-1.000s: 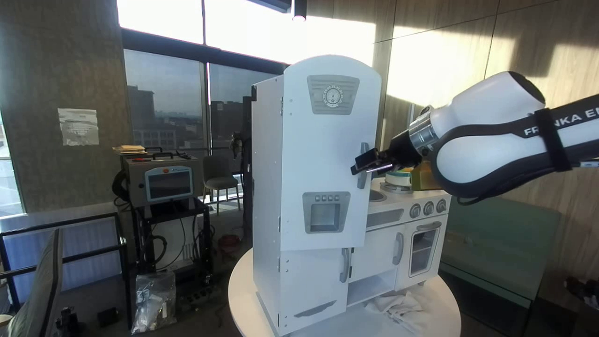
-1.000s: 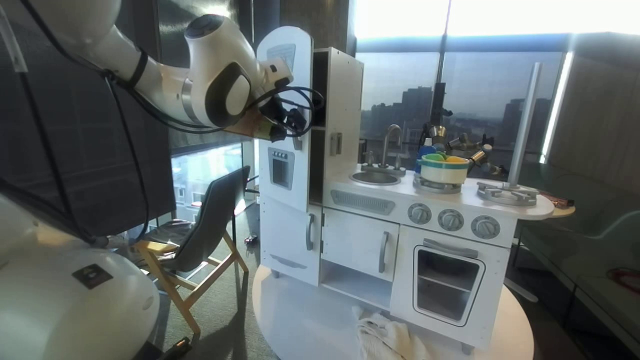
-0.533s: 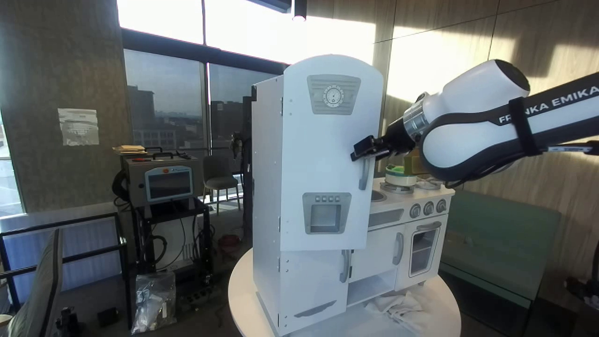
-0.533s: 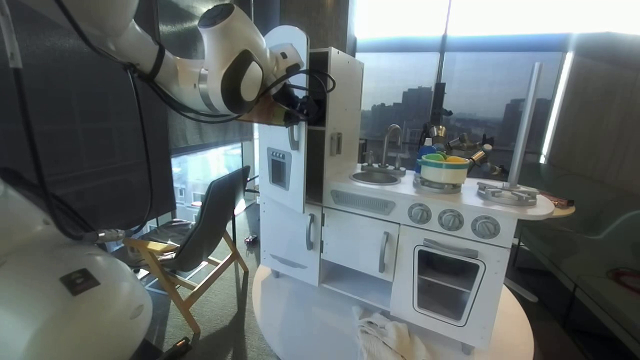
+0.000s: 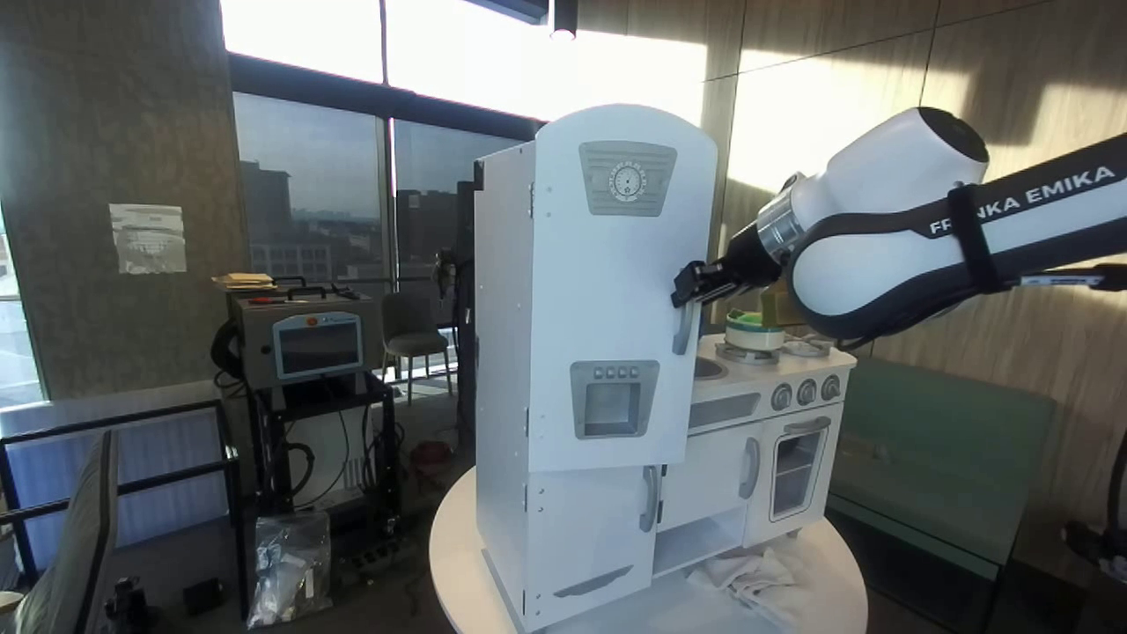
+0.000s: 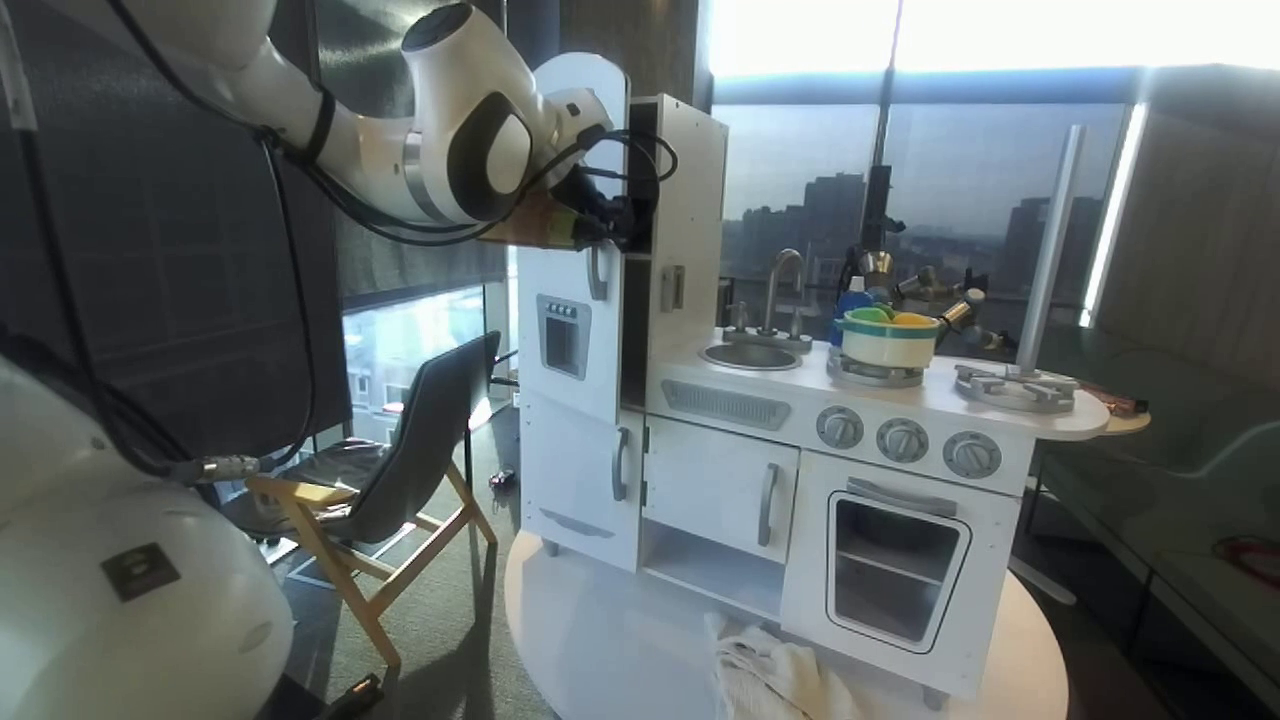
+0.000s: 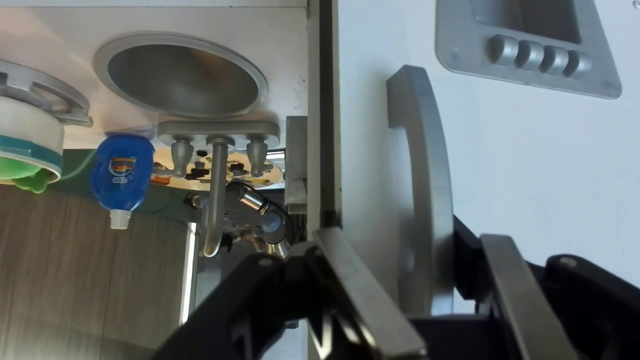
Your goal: Open the cabinet door on the left
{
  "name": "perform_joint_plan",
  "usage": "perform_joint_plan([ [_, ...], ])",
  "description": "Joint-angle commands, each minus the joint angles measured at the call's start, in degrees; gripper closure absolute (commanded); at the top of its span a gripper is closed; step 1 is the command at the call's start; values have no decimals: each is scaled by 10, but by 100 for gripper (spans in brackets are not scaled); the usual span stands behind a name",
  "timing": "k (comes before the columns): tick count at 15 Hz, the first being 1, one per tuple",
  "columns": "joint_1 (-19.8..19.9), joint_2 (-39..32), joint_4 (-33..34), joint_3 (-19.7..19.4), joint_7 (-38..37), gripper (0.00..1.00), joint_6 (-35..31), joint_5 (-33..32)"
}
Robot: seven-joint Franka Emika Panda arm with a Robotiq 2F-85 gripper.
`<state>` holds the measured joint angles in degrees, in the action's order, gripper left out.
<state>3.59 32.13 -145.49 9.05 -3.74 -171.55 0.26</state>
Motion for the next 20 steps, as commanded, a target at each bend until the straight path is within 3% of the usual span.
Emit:
perform_joint_plan([
  [1, 6, 17, 8, 1, -11, 73, 38, -15],
  [5, -14, 46, 5, -14, 3, 73, 97, -12],
  [7, -43, 65, 4, -38, 23, 23, 140, 0],
  [9, -53, 83, 6, -51, 30, 19, 174, 0],
  [11, -63, 104, 6, -63, 41, 4, 217, -2],
  [15, -59, 121, 13, -81, 70, 0, 241, -11],
  [20, -23, 64, 43, -76, 53, 0, 219, -24],
])
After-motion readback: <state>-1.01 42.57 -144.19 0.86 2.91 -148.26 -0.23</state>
